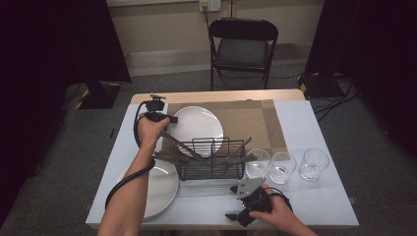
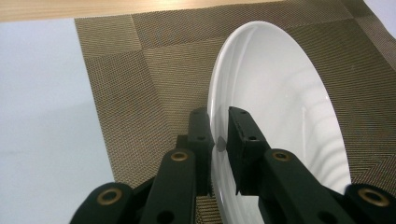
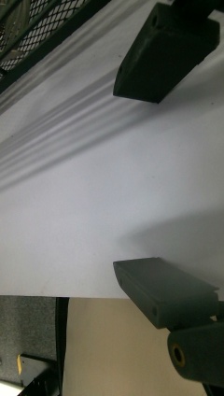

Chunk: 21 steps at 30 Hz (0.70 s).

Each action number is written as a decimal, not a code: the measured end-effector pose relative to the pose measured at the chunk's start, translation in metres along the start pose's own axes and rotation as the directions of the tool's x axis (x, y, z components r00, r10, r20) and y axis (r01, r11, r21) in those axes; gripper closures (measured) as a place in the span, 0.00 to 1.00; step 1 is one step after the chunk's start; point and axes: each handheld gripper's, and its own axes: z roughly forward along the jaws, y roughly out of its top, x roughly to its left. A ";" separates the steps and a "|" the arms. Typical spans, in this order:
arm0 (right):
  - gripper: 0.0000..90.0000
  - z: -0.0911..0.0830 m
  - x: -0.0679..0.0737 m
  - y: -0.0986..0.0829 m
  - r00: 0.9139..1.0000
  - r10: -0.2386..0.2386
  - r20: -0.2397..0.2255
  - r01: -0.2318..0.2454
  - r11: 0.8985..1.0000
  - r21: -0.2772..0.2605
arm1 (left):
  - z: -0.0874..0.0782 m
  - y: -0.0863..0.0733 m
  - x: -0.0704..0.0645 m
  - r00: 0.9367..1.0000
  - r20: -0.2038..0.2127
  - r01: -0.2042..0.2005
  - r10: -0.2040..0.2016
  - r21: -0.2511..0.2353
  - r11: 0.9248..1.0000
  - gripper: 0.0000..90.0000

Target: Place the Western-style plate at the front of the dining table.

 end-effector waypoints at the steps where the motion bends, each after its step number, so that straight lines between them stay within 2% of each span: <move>1: 0.15 0.000 0.000 0.000 1.000 0.000 0.000 0.000 1.000 0.000 | 0.000 0.000 0.000 1.000 -0.001 0.003 -0.003 0.001 1.000 0.89; 3: 0.15 0.000 0.000 0.000 1.000 0.000 0.000 0.000 1.000 0.000 | 0.001 -0.001 -0.001 1.000 -0.007 0.008 -0.008 -0.002 1.000 0.89; 5: 0.15 0.000 0.000 0.000 1.000 0.002 0.000 -0.002 1.000 0.000 | 0.001 -0.001 -0.001 1.000 -0.014 -0.006 0.006 0.001 1.000 0.88; 21: 0.15 0.000 0.000 0.000 1.000 0.000 0.000 0.000 1.000 0.000 | 0.006 -0.007 -0.004 1.000 -0.026 0.010 -0.010 -0.009 1.000 0.87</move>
